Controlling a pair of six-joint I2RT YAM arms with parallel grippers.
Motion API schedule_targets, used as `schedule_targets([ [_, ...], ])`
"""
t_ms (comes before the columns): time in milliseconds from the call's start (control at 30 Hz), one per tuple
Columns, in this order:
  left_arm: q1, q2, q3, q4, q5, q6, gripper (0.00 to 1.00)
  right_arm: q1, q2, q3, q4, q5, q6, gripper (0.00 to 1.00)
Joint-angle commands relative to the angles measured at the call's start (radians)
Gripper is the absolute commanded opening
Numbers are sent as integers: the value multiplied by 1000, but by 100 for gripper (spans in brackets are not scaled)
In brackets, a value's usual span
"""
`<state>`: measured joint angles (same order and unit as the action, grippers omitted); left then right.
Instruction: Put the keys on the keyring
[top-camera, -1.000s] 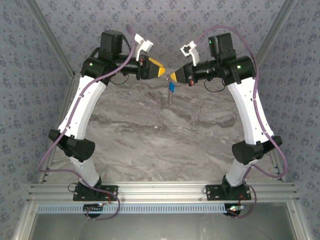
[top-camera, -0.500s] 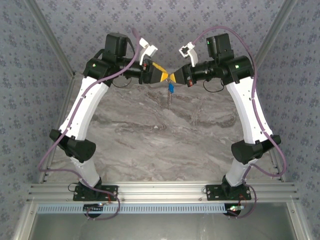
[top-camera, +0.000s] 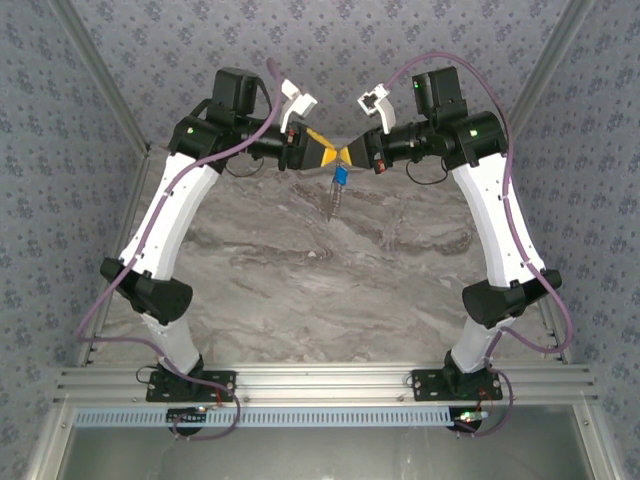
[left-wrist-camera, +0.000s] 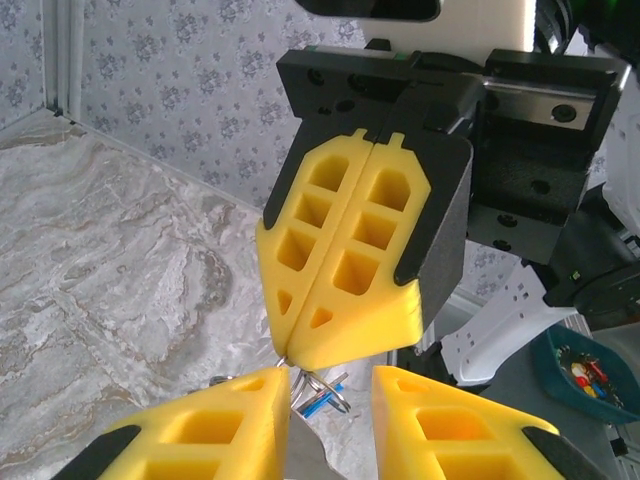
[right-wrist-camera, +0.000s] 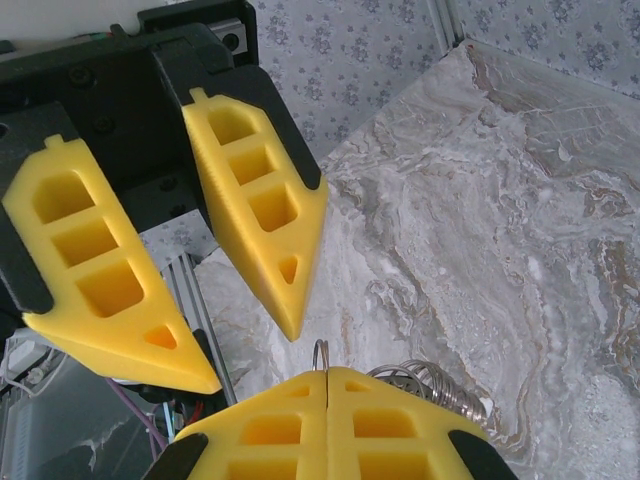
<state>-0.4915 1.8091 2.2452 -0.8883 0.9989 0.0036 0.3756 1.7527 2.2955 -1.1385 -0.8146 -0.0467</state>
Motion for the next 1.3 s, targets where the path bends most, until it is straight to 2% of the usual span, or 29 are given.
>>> schedule_targets([
  [0,-6,22,7,-17,18,22,27,-4,8,35,2,-23,-12,0],
  [200,-14,35,11,-16,19,22,27,-5,6,34,9,-30,-6,0],
  [367,-17,42,16,-13,21,21,22,-6,6,31,13,-34,-5,0],
  [533,-16,38,16,-18,0,26,30,-9,5,26,11,-32,-7,0],
  [867,16,18,10,0,-26,19,34,-12,-4,8,16,-34,-6,0],
  [1267,23,18,-7,17,16,4,33,-13,-7,3,32,-42,2,0],
])
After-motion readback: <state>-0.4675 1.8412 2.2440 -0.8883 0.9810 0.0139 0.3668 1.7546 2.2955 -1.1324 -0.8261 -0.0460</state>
